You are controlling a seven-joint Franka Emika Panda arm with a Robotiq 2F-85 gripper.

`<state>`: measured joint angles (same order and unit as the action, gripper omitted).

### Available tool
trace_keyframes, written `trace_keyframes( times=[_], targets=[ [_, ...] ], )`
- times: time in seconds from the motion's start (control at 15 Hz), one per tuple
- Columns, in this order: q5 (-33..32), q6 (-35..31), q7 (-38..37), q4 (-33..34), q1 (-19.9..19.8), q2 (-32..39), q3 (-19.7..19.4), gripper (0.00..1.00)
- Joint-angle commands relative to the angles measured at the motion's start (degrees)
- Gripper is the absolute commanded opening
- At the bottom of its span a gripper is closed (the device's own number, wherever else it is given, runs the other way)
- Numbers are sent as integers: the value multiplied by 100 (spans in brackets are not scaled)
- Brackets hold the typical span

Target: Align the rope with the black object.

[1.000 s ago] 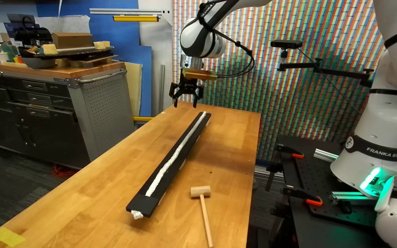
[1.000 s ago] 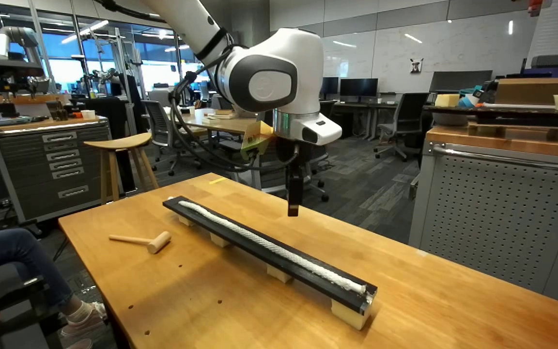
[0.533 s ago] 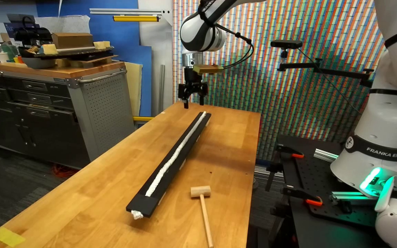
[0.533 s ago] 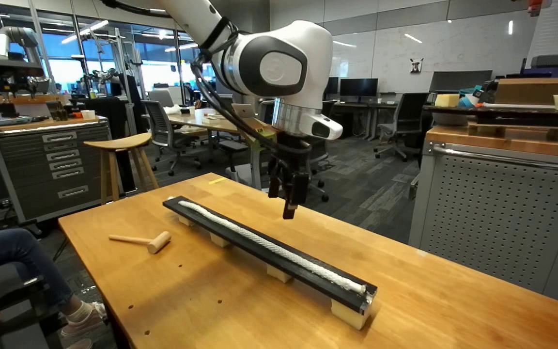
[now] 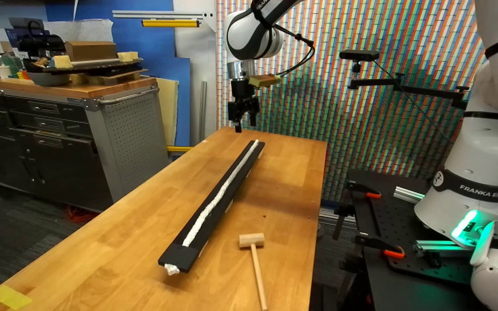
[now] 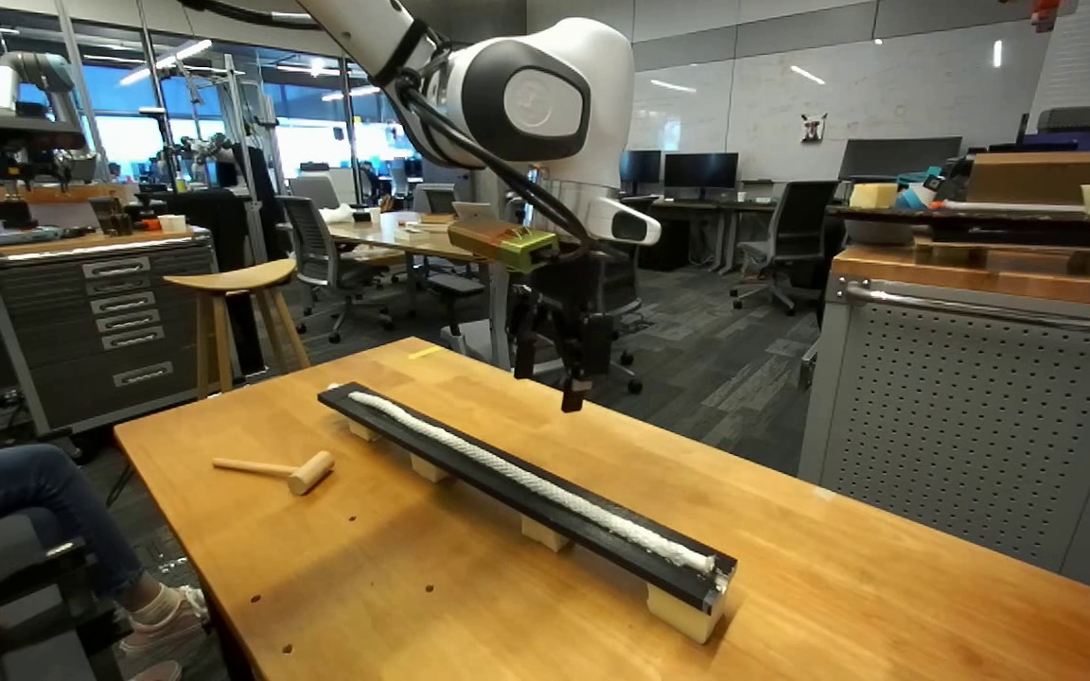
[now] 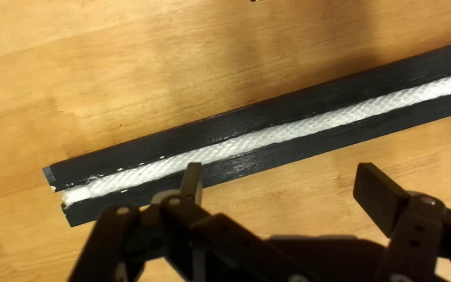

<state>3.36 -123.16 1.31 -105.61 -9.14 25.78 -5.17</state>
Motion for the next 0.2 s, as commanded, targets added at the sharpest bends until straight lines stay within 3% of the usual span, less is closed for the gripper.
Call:
trace_keyframes(
  times=[0.0,0.13],
  targets=[
    [6,13,12,10,11,1,-14,100],
    [6,13,19,4,10,1,-14,100]
  ],
)
